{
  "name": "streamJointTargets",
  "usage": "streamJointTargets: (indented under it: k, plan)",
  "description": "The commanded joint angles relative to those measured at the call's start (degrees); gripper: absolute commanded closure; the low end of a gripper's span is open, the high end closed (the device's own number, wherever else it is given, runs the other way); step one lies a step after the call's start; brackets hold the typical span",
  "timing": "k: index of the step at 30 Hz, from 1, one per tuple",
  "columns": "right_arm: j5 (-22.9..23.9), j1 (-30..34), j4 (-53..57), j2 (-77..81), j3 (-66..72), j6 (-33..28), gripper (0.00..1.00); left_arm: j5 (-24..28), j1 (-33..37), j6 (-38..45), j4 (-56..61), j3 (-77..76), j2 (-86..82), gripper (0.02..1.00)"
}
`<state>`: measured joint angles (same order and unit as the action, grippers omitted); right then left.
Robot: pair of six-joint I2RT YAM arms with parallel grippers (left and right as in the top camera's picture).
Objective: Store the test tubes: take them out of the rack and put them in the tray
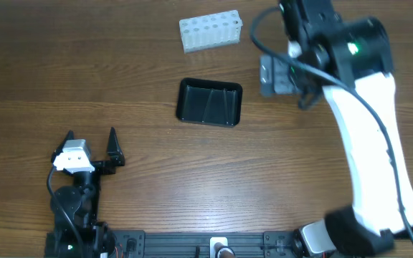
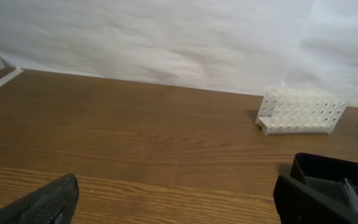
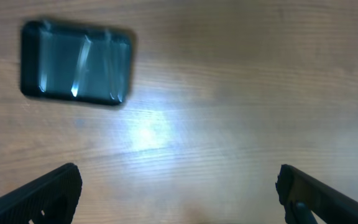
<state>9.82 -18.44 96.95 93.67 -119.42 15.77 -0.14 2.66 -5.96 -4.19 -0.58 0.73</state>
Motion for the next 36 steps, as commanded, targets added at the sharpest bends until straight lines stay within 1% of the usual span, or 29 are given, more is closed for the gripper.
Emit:
streamJointTargets:
  k: [1, 9, 15, 17, 20, 22, 29, 34, 36]
  plan:
    - [3.08, 2.80, -1.73, -10.75, 10.73, -0.63, 0.009, 0.76, 0.26, 0.85, -0.17, 0.24, -0.39, 0.023]
    - [3.74, 10.80, -15.39, -31.47, 37.13, -0.66, 0.009, 0.76, 0.26, 0.85, -0.17, 0.24, -0.39, 0.020]
    - [3.19, 13.86, -29.88, -45.16, 57.37, -0.74, 0.007, 0.76, 0.26, 0.85, -0.17, 0.24, -0.39, 0.020]
    - [1.31, 14.27, -36.22, -49.00, 63.21, -3.93, 0.009, 0.76, 0.26, 0.85, -0.17, 0.24, -0.39, 0.020]
    - [-4.28, 14.29, -47.19, -53.44, 71.06, -11.54, 0.009, 0.76, 0.26, 0.85, -0.17, 0.24, -0.39, 0.020]
    - [-6.38, 14.29, -54.88, -55.32, 75.73, -15.80, 0.009, 0.76, 0.26, 0.85, -0.17, 0.24, -0.39, 0.018]
    - [-5.84, 14.29, -85.31, -57.13, 91.34, -32.98, 0.009, 0.76, 0.26, 0.85, -0.17, 0.24, -0.39, 0.020]
    - [-5.90, 14.29, -97.61, -57.13, 99.51, -33.62, 0.009, 0.76, 0.24, 0.85, -0.17, 0.24, -0.39, 0.020]
    - [-5.90, 14.29, -104.24, -57.13, 103.06, -33.62, 0.009, 0.76, 0.26, 0.85, -0.17, 0.26, -0.39, 0.020]
